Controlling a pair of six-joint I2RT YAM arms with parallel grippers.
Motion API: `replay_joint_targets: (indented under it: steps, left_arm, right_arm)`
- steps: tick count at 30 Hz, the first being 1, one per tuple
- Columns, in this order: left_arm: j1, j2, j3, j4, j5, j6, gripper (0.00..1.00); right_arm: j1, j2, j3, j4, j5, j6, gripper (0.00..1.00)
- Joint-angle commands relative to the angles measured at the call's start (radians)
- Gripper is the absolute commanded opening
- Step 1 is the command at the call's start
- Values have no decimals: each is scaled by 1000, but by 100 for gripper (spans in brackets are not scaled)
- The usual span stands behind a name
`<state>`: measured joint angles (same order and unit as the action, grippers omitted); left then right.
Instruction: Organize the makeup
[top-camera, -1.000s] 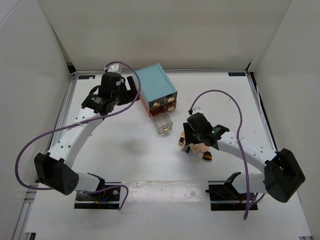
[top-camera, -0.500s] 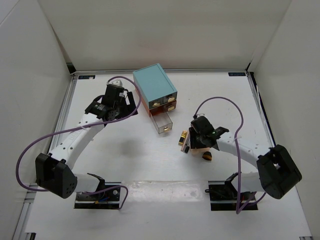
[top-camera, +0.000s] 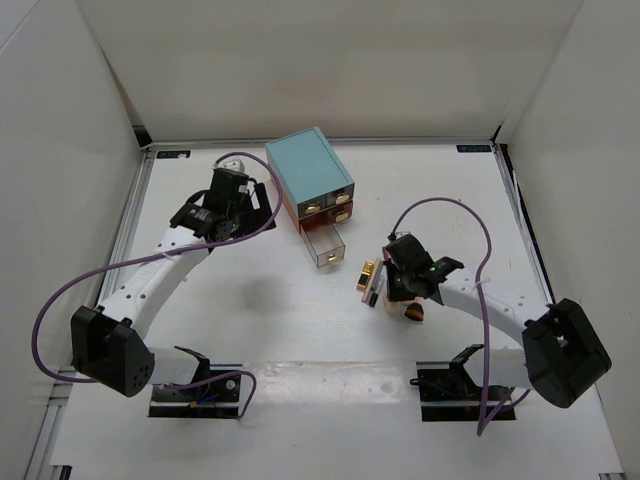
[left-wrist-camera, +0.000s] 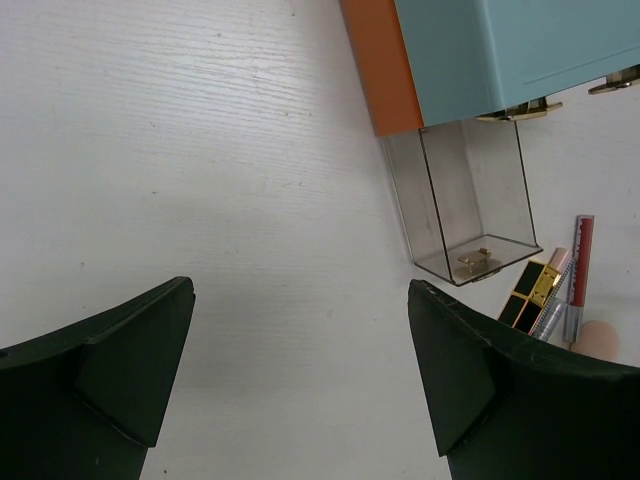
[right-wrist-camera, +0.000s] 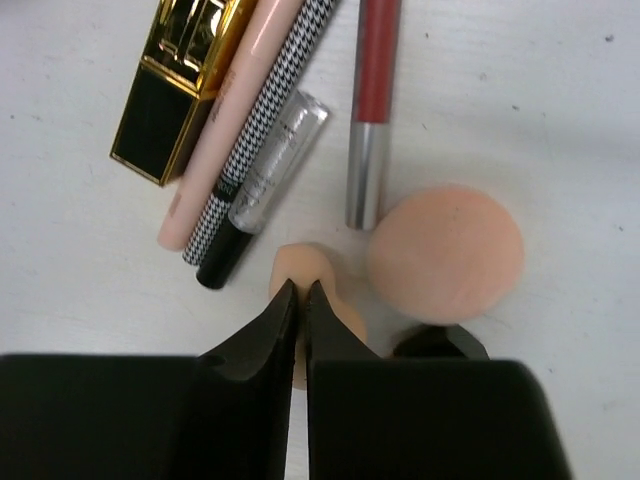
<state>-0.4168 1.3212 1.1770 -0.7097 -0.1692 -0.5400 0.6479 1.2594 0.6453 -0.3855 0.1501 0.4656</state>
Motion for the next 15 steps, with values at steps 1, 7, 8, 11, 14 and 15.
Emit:
replay_joint_targets:
  steps: [1, 7, 8, 11, 14, 15]
  left_arm:
    - [-8, -5, 26, 22, -4, -5, 98]
    - [-7, 7, 29, 35, 2, 2, 98]
    - [-10, 16, 29, 35, 2, 5, 98]
    - [-8, 26, 32, 47, 11, 9, 98]
    - [-8, 35, 41, 44, 16, 18, 98]
    - [-8, 38, 47, 35, 7, 20, 98]
  right_arm:
    - [2, -57, 63, -87, 6, -24, 4]
    - [2, -29, 244, -90, -40, -103, 6]
    - [-1, -11, 266, -51, -52, -126, 5]
    - [6, 81, 364, 42, -99, -171, 6]
    - [15, 188, 444, 146, -129, -186, 8]
    - [21, 213, 465, 170, -165, -189, 8]
